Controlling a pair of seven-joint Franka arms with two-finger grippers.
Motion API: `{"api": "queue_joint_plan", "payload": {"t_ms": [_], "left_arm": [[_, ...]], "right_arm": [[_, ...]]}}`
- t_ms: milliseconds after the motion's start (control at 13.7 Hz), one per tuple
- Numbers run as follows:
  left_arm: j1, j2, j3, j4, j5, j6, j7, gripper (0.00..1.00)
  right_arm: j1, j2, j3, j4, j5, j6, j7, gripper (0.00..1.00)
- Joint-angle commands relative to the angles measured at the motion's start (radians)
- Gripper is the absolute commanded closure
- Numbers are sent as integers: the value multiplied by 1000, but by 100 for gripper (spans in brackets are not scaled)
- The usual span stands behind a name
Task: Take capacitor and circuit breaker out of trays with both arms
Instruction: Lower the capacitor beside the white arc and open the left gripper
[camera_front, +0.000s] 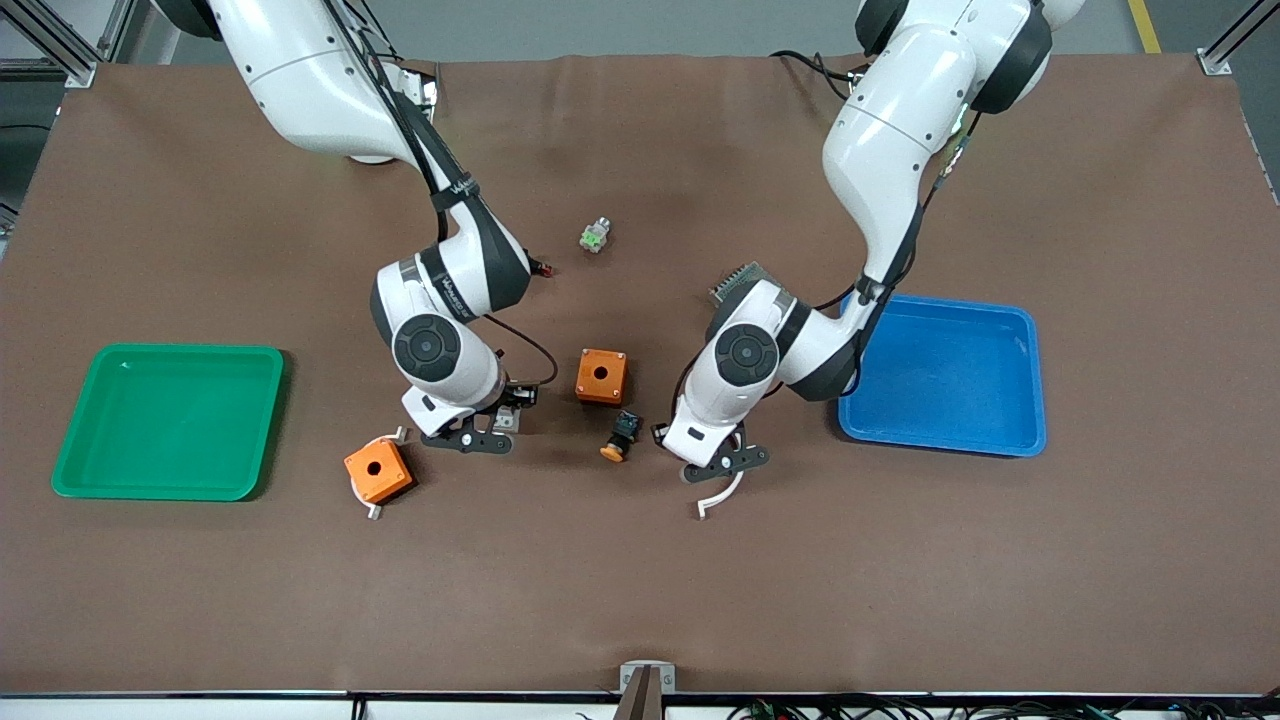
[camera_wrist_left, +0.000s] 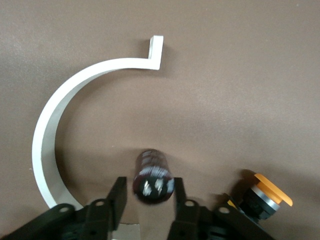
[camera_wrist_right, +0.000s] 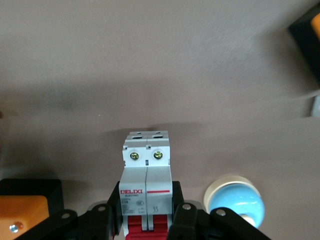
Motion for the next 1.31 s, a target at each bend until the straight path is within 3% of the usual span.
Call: {"api": "queue_joint_plan", "payload": {"t_ms": [0, 219, 438, 511, 584, 657, 949, 1241], "left_arm": [[-4, -7, 27, 26, -7, -7, 1, 2], [2, -74, 53, 21, -6, -19, 1, 0], [31, -209, 88, -14, -4, -122, 3, 0], [72, -258, 88, -23, 2, -194, 30, 0], [98, -303, 87, -37, 3, -245, 78, 0], [133, -343, 87, -58, 8, -263, 136, 0], [255, -505, 85, -178, 9, -299, 316, 0], [327, -614, 87, -181, 11, -440, 423, 0]], "right_arm": [[25, 20, -13, 20, 43, -1, 12, 99], [22, 36, -13, 21, 43, 0, 12, 93], [20, 46, -13, 23, 45, 0, 12, 77], [22, 51, -13, 23, 43, 2, 10, 57], [22, 51, -13, 23, 43, 2, 10, 19], [21, 49, -13, 26, 43, -1, 10, 0], [11, 10, -20, 66, 40, -53, 7, 0], [-13, -27, -39, 185, 31, -228, 6, 0]]}}
